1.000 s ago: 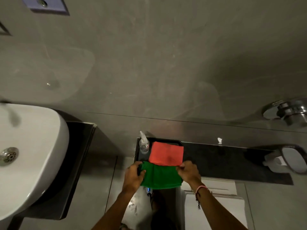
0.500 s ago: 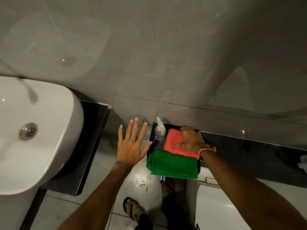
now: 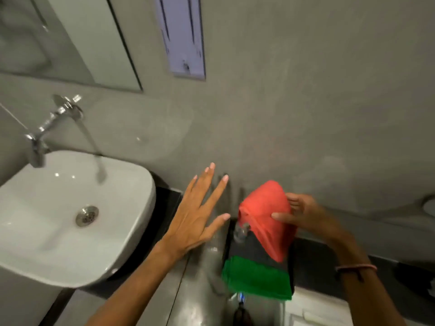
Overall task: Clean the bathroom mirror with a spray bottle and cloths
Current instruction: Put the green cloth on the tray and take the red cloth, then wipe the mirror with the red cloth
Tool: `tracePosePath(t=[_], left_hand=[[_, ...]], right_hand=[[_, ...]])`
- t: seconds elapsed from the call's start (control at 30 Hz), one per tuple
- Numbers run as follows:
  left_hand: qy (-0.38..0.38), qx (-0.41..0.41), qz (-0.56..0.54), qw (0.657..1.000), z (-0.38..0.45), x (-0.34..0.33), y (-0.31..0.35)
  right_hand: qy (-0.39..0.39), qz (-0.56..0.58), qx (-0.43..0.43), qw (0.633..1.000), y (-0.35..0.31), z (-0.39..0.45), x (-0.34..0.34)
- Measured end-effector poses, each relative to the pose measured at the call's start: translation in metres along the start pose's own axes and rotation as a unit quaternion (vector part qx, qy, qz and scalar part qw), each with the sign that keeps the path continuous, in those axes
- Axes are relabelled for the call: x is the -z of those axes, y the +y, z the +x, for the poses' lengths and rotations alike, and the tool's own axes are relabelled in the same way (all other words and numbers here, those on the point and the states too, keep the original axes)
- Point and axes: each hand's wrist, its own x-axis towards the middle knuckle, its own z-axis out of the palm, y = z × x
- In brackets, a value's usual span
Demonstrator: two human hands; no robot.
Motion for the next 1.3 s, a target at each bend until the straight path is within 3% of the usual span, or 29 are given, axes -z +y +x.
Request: tracePosePath(t=[0.07,0.13,0.17,0.27,0.33,0.4,0.43,0.5,0.53,0.57,0.6,0.63,0.67,0.7,0.73,0.77,0.83,0.9,0.97,1.07,1.17,1.3], left_hand=[[0.074,0.002,-0.15,0.986,0.027,0.044,0.016],[0.177,0.031,-0.306,0.935,0.054,0.088,0.038],[0.225,0.078,-0.4,0.885,0.066,0.107,0.05],[0.358,0.187,-0.622,0.671,0.101,0.163,0.066],[0.396,0.157,-0.694,0.581,0.116,0.188,0.065],[0.408,0.09,-0.749,0.513,0.128,0.222,0.056],[0.412,0.04,-0.757,0.505,0.139,0.249,0.045],[0.473,-0.054,-0.68,0.558,0.152,0.302,0.029],[0.495,-0.132,-0.675,0.531,0.154,0.332,0.02],[0.467,-0.187,-0.702,0.504,0.156,0.351,0.013],[0.496,-0.157,-0.68,0.517,0.166,0.378,0.008],[0.539,-0.046,-0.645,0.54,0.173,0.398,0.005],[0.577,0.005,-0.585,0.57,0.182,0.408,0.009],[0.613,0.024,-0.534,0.582,0.199,0.436,-0.004],[0.633,0.015,-0.526,0.568,0.212,0.458,0.0],[0.673,0.009,-0.428,0.603,0.231,0.481,0.003],[0.664,-0.047,-0.236,0.708,0.279,0.52,0.01],[0.605,-0.06,-0.041,0.793,0.326,0.544,0.009],[0.51,-0.027,0.129,0.85,0.365,0.553,-0.003],[0.462,-0.025,0.262,0.847,0.4,0.55,-0.025],[0.492,-0.064,0.254,0.83,0.402,0.56,-0.046],[0.498,-0.056,0.22,0.837,0.389,0.586,-0.095]], right_hand=[[-0.005,0.088,0.071,0.994,-0.074,-0.008,0.0],[-0.012,0.167,0.144,0.975,-0.149,-0.011,-0.009],[-0.027,0.205,0.171,0.963,-0.183,-0.01,-0.017],[-0.031,0.211,0.231,0.949,-0.285,-0.008,-0.048],[0.016,0.168,0.269,0.948,-0.33,-0.003,-0.069],[0.075,0.076,0.309,0.945,-0.37,-0.005,-0.084],[0.107,0.017,0.341,0.934,-0.397,-0.006,-0.088],[0.172,-0.081,0.386,0.903,-0.433,-0.012,-0.088],[0.199,-0.107,0.423,0.878,-0.457,-0.016,-0.082],[0.227,-0.122,0.451,0.854,-0.473,-0.02,-0.075],[0.265,-0.133,0.485,0.823,-0.495,-0.026,-0.064],[0.308,-0.162,0.503,0.791,-0.511,-0.03,-0.051],[0.359,-0.189,0.514,0.756,-0.525,-0.033,-0.038],[0.417,-0.201,0.534,0.707,-0.544,-0.037,-0.024],[0.469,-0.21,0.55,0.659,-0.558,-0.039,-0.01],[0.513,-0.221,0.56,0.612,-0.576,-0.039,0.002],[0.56,-0.284,0.54,0.56,-0.608,-0.034,0.021],[0.563,-0.359,0.495,0.556,-0.631,-0.025,0.032],[0.565,-0.446,0.44,0.536,-0.643,-0.006,0.036],[0.595,-0.484,0.417,0.488,-0.648,0.021,0.038],[0.624,-0.479,0.421,0.452,-0.654,0.03,0.034],[0.64,-0.485,0.396,0.444,-0.665,0.043,0.027]])
